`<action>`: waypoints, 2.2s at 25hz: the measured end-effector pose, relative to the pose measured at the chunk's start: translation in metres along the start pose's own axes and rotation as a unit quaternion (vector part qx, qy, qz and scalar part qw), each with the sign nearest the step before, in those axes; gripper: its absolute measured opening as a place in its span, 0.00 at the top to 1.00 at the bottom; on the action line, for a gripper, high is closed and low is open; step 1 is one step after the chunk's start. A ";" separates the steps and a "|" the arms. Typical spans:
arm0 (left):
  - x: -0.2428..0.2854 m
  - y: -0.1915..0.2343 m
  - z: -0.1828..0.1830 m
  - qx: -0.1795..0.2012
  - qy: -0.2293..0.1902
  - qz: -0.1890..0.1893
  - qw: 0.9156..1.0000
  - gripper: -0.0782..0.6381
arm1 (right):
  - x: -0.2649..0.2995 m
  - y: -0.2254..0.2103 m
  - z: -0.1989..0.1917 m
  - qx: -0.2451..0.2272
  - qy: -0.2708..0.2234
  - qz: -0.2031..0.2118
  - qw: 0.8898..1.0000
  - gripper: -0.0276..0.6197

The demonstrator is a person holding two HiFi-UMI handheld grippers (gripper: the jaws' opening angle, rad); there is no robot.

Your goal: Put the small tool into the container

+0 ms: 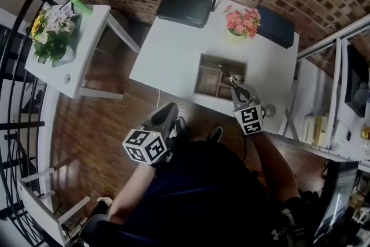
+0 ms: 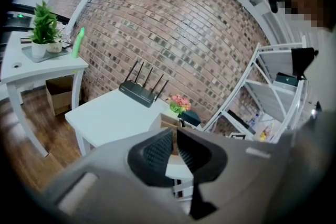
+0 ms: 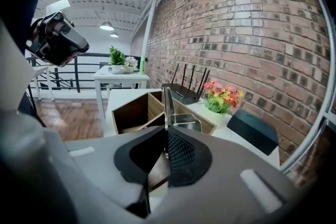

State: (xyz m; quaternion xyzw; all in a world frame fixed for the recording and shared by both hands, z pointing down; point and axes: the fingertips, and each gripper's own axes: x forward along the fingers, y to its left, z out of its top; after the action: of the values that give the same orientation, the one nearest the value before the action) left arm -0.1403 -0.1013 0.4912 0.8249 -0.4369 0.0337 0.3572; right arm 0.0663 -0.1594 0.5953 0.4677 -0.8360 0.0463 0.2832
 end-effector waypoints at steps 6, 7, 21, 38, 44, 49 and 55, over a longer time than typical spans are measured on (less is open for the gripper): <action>0.002 -0.001 -0.002 -0.002 0.000 -0.001 1.000 0.86 | 0.001 0.000 0.000 0.011 0.001 -0.001 1.000 0.93; 0.002 -0.001 -0.002 -0.002 0.000 -0.002 1.000 0.86 | 0.001 0.000 -0.001 0.013 0.001 -0.002 1.000 0.93; 0.017 -0.019 -0.010 0.004 0.013 -0.022 1.000 0.86 | -0.036 -0.003 0.002 0.060 -0.022 -0.009 0.998 0.75; 0.068 -0.099 -0.043 0.040 0.057 -0.072 0.995 0.87 | -0.156 -0.033 0.042 0.333 -0.168 0.019 0.928 0.94; 0.072 -0.117 -0.046 0.066 0.063 -0.083 0.992 0.87 | -0.176 -0.037 0.044 0.329 -0.177 0.005 0.927 0.94; 0.068 -0.114 -0.039 0.083 0.056 -0.084 0.991 0.87 | -0.169 -0.031 0.039 0.313 -0.155 -0.034 0.936 0.94; 0.060 -0.103 -0.027 0.099 0.047 -0.085 0.990 0.87 | -0.161 -0.024 0.047 0.296 -0.147 -0.054 0.942 0.94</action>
State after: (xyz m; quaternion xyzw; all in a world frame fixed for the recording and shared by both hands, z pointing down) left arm -0.0200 -0.0892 0.4754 0.8880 -0.3418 0.0854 0.2954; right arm 0.1299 -0.0675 0.4685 0.5765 -0.7905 0.2069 0.0084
